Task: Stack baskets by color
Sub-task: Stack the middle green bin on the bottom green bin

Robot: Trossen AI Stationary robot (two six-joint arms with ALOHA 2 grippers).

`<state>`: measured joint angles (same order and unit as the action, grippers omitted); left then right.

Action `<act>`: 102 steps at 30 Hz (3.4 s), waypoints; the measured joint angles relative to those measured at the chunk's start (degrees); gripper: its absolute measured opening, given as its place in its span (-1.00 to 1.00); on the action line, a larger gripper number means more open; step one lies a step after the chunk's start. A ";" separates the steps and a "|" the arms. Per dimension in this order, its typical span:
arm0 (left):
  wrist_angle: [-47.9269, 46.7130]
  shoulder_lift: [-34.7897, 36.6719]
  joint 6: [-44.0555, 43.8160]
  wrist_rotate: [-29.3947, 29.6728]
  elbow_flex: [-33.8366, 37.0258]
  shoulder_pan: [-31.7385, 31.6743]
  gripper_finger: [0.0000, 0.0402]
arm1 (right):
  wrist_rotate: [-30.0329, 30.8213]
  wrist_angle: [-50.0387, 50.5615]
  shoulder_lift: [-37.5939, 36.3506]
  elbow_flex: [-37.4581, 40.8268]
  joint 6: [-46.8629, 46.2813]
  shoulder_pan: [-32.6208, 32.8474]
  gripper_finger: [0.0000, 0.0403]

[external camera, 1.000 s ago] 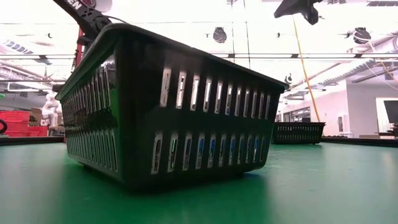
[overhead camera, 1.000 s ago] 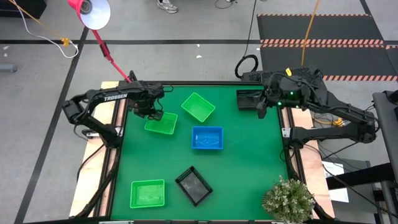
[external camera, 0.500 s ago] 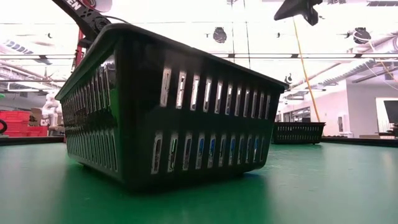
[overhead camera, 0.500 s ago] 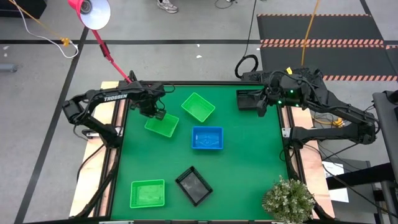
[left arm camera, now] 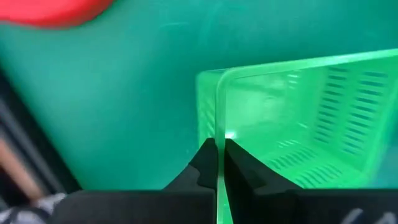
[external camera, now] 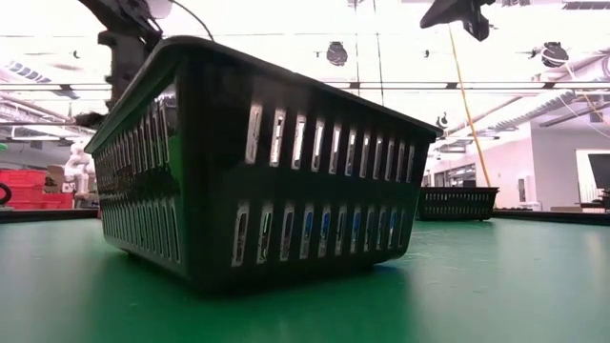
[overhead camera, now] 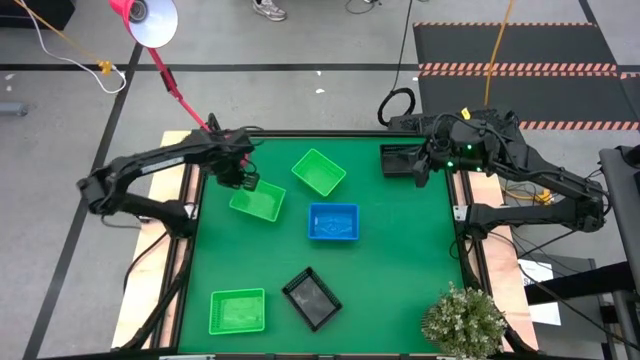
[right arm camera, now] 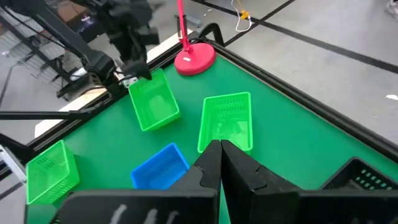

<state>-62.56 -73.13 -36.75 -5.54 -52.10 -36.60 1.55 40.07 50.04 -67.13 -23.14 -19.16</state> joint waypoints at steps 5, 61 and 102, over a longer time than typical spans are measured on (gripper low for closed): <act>-4.20 10.36 -5.25 -0.49 0.00 1.94 -0.97 | -0.15 0.00 0.00 0.00 -0.19 0.00 -1.00; -11.70 -0.55 -89.99 24.99 -28.06 91.24 -0.97 | 1.67 -8.97 0.37 0.00 -19.47 9.64 -1.00; -2.67 -2.99 -89.88 25.73 -17.75 94.13 -0.97 | 6.22 -12.59 3.99 0.02 -22.73 21.53 -1.00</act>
<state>-65.23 -76.12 -126.63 20.19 -69.84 57.53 7.77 27.49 54.04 -67.11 -45.87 2.37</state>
